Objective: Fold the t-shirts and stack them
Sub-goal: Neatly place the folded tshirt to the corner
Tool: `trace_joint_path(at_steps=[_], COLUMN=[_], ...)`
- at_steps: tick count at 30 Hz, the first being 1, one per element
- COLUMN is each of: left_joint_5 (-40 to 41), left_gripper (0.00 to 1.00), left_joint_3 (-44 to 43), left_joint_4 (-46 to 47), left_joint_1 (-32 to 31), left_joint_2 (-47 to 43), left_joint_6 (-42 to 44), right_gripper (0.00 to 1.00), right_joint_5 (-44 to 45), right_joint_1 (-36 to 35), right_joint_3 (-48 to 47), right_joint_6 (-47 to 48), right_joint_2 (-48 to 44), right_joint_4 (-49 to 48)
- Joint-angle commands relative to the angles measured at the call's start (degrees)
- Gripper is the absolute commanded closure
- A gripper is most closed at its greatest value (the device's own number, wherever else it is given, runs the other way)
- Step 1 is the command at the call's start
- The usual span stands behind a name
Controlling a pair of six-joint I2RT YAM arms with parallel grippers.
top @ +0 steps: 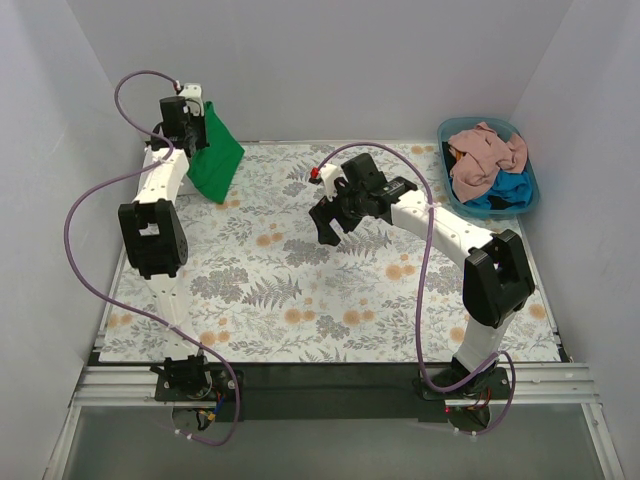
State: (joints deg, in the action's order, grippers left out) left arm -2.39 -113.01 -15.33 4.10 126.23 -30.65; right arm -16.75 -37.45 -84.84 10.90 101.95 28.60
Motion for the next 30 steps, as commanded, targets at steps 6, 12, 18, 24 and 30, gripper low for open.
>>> trace_joint_path(at_steps=[6, 12, 18, 24, 30], left_joint_5=[-1.3, -1.6, -2.3, -1.3, 0.2], left_gripper=[1.00, 1.00, 1.00, 1.00, 1.00], left_joint_3=[-5.6, -5.2, -5.1, -5.9, -5.1], left_joint_4=[0.4, 0.0, -0.1, 0.1, 1.0], left_joint_1=[-0.2, -0.2, -0.2, 0.2, 0.8], left_joint_2=[-7.0, -8.4, -8.5, -7.1, -5.5], left_joint_6=[0.5, 0.8, 0.6, 0.6, 2.0], right_gripper=[0.02, 0.02, 0.02, 0.02, 0.02], right_joint_5=[-0.7, -1.2, -1.4, -1.3, -1.4], right_joint_1=[0.3, 0.2, 0.3, 0.2, 0.2], right_joint_3=[0.1, -0.4, -1.0, -0.7, -0.7], right_joint_6=[0.6, 0.4, 0.1, 0.1, 0.1], right_joint_2=[-1.8, -0.9, -0.2, 0.1, 0.1], right_joint_4=[-0.5, -0.5, -0.4, -0.4, -0.4])
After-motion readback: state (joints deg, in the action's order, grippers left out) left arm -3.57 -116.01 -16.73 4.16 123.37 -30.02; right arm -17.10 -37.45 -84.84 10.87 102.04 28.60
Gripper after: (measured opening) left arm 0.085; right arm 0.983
